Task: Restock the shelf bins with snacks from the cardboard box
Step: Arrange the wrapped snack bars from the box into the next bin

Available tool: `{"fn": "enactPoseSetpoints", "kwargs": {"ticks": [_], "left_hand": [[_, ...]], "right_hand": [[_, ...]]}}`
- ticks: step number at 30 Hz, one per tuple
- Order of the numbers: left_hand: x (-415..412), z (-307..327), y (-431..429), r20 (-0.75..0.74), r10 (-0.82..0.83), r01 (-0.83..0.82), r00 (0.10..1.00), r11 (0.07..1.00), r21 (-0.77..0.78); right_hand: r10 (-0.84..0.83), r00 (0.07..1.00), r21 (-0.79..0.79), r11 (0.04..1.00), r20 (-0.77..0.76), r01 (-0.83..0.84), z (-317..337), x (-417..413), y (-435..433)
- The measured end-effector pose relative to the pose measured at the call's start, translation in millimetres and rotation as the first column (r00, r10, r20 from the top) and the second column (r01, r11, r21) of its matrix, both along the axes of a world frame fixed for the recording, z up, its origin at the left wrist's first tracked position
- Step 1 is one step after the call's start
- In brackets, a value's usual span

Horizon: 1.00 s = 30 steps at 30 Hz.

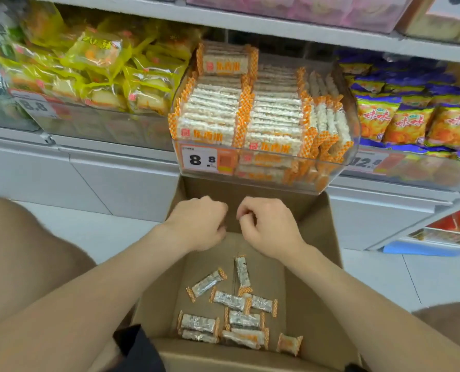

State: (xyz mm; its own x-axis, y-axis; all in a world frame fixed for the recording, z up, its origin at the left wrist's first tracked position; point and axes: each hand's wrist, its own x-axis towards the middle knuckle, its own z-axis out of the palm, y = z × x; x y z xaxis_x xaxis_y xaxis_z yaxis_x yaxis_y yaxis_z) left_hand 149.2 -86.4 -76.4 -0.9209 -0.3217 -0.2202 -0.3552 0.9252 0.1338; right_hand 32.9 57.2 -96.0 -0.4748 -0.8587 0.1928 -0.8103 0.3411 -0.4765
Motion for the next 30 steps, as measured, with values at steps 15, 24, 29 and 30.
{"fn": "enactPoseSetpoints", "kwargs": {"ticks": [15,24,29,30], "left_hand": [[2,-224,17,0.724,-0.153,-0.152,0.673,0.929,0.337],[21,-262,32,0.762,-0.042,-0.290,0.646,0.910,0.296],[22,-279,35,0.591,0.163,-0.406,0.790,0.862,0.305],[23,-280,38,0.552,0.223,-0.459,0.804,0.822,0.337]], "right_hand": [[-0.015,0.953,0.884,0.378,0.302,-0.274,-223,-8,23],[-0.176,0.919,0.850,0.472,0.352,-0.235,-255,-6,30],[-0.362,0.844,0.705,0.709,0.397,-0.027,-242,-15,41],[-0.403,0.814,0.684,0.729,0.418,0.009,-239,-16,42]]}}
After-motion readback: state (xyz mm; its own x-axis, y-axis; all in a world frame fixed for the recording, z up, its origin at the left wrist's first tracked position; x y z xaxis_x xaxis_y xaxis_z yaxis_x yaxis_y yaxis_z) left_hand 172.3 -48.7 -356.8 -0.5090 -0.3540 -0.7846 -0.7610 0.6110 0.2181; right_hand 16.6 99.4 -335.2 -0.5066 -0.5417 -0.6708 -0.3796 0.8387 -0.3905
